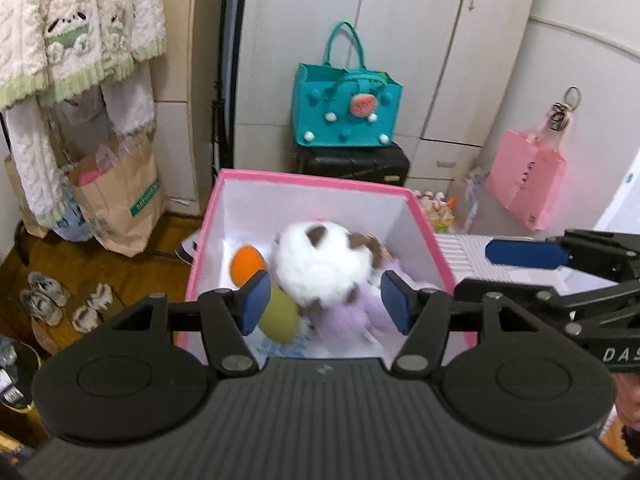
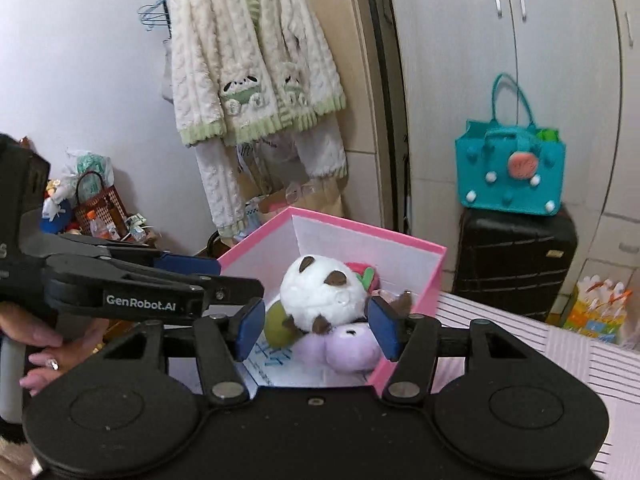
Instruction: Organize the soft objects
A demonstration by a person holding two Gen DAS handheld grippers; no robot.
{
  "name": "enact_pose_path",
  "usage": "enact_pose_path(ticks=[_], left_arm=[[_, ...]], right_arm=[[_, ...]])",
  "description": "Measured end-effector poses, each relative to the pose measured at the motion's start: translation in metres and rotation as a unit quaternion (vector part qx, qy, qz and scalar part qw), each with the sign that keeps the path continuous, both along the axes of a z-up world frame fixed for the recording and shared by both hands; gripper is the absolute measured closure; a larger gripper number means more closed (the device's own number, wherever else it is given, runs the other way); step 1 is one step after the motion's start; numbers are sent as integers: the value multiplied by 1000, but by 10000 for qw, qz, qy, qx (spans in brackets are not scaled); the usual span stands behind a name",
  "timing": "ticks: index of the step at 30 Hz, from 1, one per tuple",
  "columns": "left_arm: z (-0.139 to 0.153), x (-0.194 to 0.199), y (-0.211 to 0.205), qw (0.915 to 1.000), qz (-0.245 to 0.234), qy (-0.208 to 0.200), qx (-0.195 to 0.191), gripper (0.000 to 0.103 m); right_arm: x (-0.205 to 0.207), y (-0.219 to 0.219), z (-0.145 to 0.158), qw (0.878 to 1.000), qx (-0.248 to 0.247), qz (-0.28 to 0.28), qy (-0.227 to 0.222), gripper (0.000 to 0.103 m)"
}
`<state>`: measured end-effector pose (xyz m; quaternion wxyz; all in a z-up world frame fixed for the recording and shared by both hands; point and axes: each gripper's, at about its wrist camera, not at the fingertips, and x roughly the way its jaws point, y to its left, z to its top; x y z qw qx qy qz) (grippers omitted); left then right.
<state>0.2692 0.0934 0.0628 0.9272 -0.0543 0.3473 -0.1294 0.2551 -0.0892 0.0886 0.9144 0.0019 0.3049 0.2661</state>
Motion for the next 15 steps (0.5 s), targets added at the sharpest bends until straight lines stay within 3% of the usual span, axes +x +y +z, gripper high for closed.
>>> enact_pose_path(ticks=[5, 12, 15], left_arm=[[12, -31, -5, 9998, -116, -163, 36, 39], [31, -76, -8, 9967, -79, -725, 342, 23], [35, -89, -11, 9961, -81, -784, 397, 19]], right_arm=[[-29, -10, 5, 9999, -147, -68, -37, 39], [-70, -27, 15, 9995, -83, -186, -228, 36], [-86, -30, 18, 9993, -71, -222, -300, 33]])
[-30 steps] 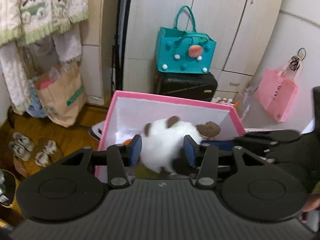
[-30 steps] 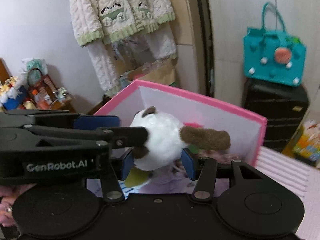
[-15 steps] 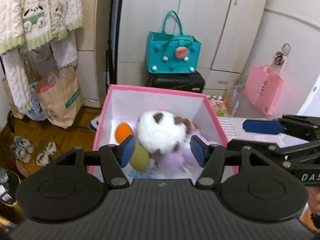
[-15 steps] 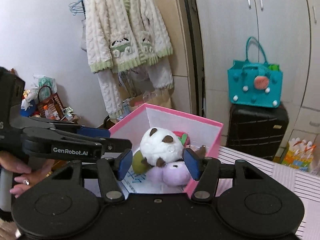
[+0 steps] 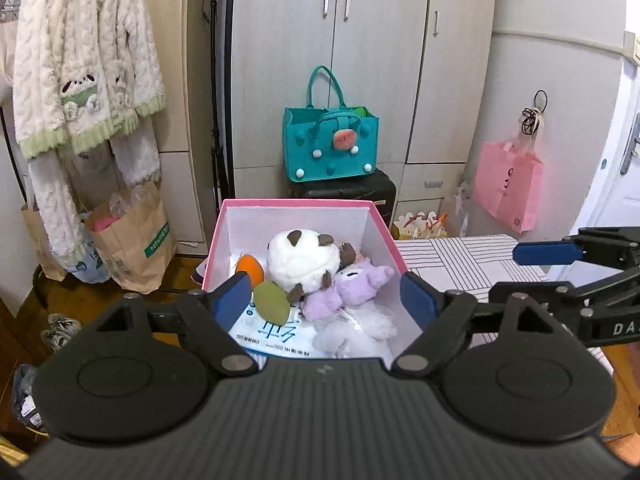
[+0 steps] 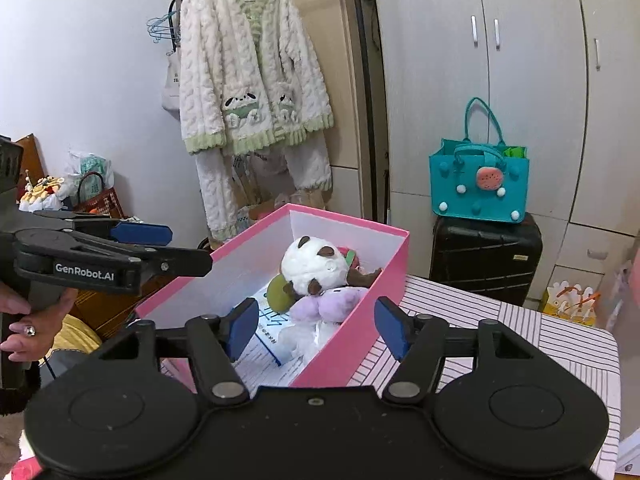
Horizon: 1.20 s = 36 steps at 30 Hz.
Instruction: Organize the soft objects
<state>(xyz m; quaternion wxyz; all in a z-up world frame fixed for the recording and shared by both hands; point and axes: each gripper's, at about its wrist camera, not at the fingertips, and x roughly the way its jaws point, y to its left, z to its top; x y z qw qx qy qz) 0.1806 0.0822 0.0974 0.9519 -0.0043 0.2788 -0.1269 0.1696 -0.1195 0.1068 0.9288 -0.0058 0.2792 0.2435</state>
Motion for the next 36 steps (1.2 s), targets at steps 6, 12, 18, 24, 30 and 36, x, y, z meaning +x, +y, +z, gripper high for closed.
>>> enact_pose_path(ticks=[6, 12, 18, 24, 30, 36], left_arm=[[1, -28, -6, 9997, -59, -207, 68, 3], [-9, -47, -10, 9998, 150, -112, 96, 0], [-18, -63, -19, 9977, 616, 11, 277, 0], [-24, -86, -29, 9987, 495, -86, -68, 0], [-38, -96, -51, 9995, 303, -34, -40, 0], [-46, -109, -62, 9990, 408, -204, -36, 0]], right_arm=[[-24, -8, -1, 9999, 54, -135, -29, 23], [-50, -6, -6, 9974, -284, -627, -212, 2], [-86, -10, -4, 9912, -513, -1041, -630, 2], [-117, -17, -13, 9785, -591, -1698, -1008, 2], [-132, -28, -27, 9730, -429, -2075, -918, 2], [-143, -38, -36, 9670, -468, -2350, -865, 2]])
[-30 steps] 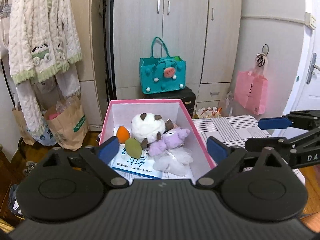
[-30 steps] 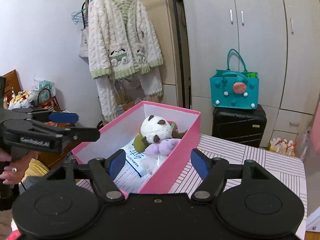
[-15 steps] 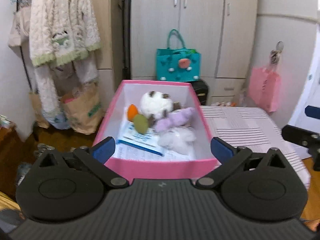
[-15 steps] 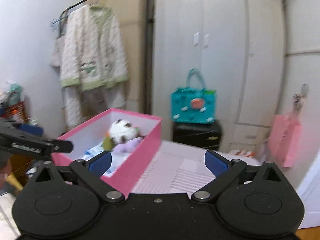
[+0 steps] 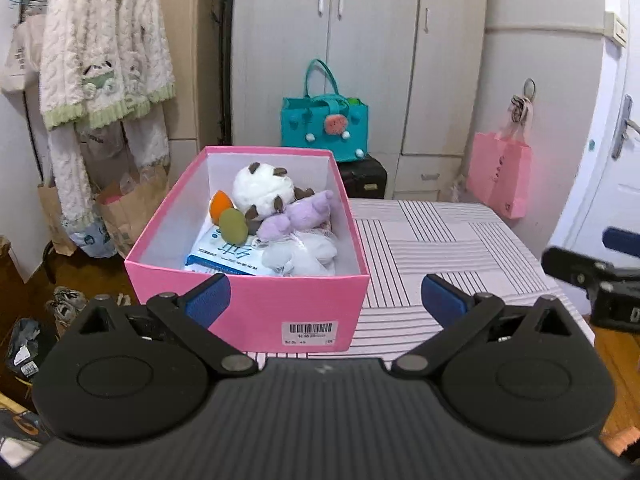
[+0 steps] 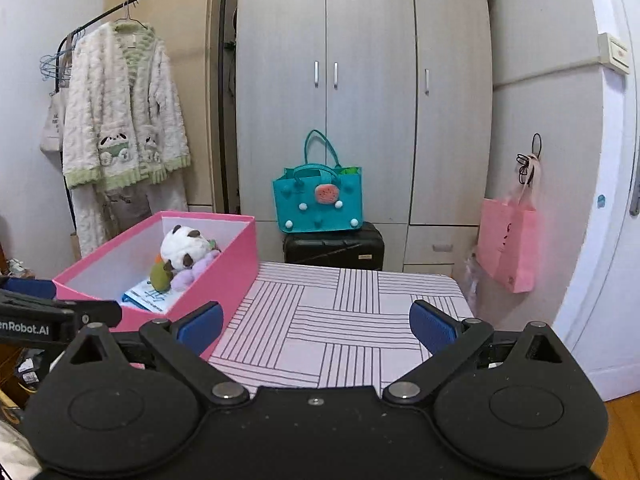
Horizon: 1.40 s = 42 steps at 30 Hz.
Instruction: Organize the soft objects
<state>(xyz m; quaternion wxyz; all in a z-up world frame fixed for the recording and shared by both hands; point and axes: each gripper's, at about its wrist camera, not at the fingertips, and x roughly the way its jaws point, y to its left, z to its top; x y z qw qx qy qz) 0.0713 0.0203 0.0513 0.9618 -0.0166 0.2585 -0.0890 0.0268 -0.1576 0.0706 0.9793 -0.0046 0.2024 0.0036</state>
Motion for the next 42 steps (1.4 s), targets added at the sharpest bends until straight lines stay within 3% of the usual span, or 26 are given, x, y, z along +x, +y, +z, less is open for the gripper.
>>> enact_pose_path(ticks=[4, 19, 42], left_arm=[[0, -9, -5, 9995, 155, -218, 163, 0], [-8, -19, -8, 9985, 260, -381, 295, 0], [-17, -21, -12, 9989, 269, -187, 338, 0]], right_arm=[[-11, 1, -1, 10000, -7, 51, -38, 2], [-29, -3, -5, 9998, -43, -153, -150, 2], [-30, -8, -18, 9993, -119, -342, 22, 2]])
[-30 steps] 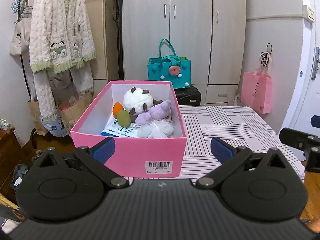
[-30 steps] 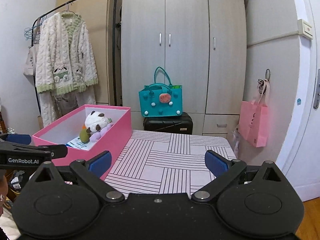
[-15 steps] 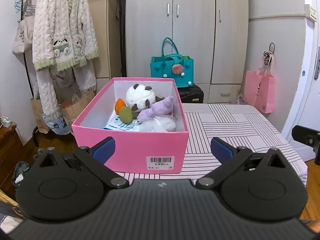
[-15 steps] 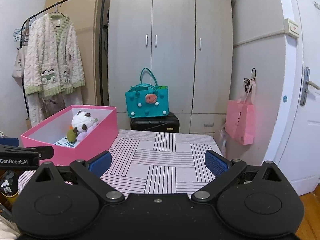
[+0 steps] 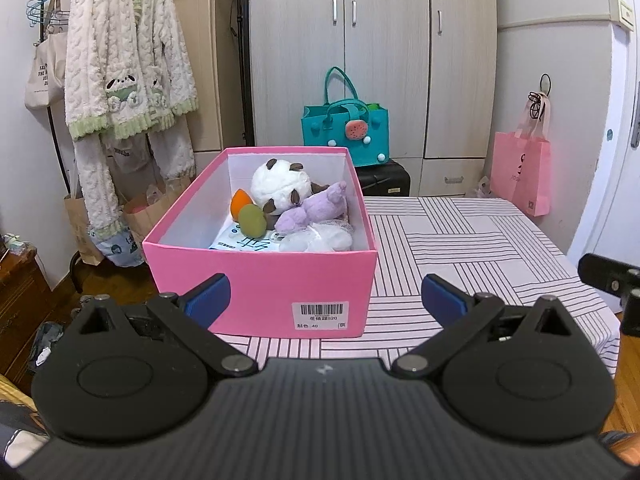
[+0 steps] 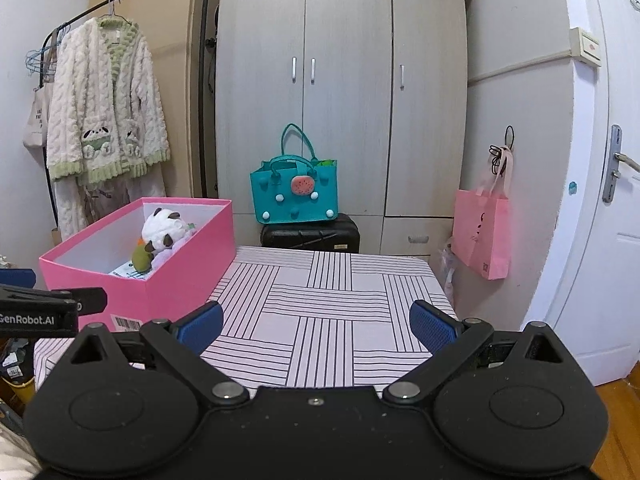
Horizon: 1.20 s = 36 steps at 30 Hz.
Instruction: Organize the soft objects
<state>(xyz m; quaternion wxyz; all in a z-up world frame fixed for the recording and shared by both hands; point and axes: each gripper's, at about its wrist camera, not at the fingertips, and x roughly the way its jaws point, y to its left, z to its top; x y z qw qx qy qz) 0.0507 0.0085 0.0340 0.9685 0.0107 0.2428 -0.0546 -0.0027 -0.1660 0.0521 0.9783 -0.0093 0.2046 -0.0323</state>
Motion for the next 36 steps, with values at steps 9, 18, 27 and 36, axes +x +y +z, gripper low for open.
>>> enact_pose_path(ticks=[9, 18, 27, 36], left_arm=[[-2, 0, -2, 9999, 104, -50, 57, 0], [-4, -1, -1, 9998, 130, -123, 71, 0], [-4, -4, -2, 9995, 140, -259, 104, 0], [-4, -7, -2, 9990, 175, -380, 134, 0]], right_arm=[[-2, 0, -5, 10000, 40, 63, 6, 2], [-2, 1, -8, 10000, 11, -27, -57, 2], [-3, 5, -10, 9993, -246, -190, -199, 2], [-5, 11, -10, 9987, -399, -120, -291, 2]])
